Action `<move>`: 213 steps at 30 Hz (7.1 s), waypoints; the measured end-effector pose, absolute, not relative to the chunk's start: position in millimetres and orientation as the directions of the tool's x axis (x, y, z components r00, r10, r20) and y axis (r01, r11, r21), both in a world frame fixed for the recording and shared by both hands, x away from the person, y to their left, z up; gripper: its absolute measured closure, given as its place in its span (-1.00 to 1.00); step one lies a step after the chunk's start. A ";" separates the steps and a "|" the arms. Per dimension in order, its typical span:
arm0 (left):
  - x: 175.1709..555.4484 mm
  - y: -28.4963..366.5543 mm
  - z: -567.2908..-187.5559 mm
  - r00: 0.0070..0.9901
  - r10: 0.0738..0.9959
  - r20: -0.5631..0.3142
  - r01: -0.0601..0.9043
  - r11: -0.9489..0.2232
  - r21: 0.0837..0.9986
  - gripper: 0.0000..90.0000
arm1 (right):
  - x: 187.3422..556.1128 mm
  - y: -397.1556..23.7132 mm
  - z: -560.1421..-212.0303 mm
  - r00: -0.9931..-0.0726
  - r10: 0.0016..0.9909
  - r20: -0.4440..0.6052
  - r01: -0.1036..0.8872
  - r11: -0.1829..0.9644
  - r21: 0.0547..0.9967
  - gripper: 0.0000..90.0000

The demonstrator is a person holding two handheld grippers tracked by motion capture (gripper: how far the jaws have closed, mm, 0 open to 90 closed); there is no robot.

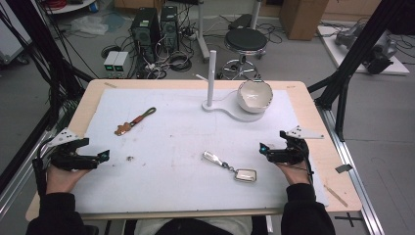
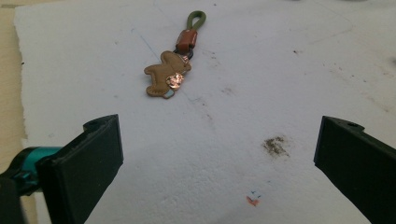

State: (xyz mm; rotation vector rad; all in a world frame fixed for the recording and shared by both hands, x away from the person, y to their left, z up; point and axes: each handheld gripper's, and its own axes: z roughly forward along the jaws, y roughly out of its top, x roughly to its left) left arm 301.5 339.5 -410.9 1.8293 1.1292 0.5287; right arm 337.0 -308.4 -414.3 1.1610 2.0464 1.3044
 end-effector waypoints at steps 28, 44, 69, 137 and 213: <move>309.3 330.4 -412.9 0.507 0.859 -0.074 0.509 -0.229 0.830 -0.96 | 335.4 -313.4 -418.0 -0.549 0.830 0.102 0.421 0.168 0.892 -0.98; 331.9 311.2 -401.4 0.538 0.842 -0.044 0.516 -0.288 0.806 -0.96 | 335.6 -316.7 -417.9 -0.543 0.832 0.118 0.419 0.147 0.896 -0.97; 379.2 293.1 -380.1 0.600 0.800 0.018 0.544 -0.425 0.724 -0.95 | 335.5 -313.9 -419.1 -0.544 0.830 0.123 0.436 0.155 0.887 -0.98; 488.6 253.0 -422.7 0.633 0.773 0.046 0.634 -0.551 0.543 -0.10 | 334.8 -316.4 -421.4 -0.533 0.841 0.093 0.433 0.177 0.884 -0.97; 482.8 237.2 -304.2 0.640 0.762 -0.102 0.570 -0.381 0.728 0.63 | 330.5 -320.3 -417.6 -0.528 0.845 0.083 0.403 0.164 0.900 -0.97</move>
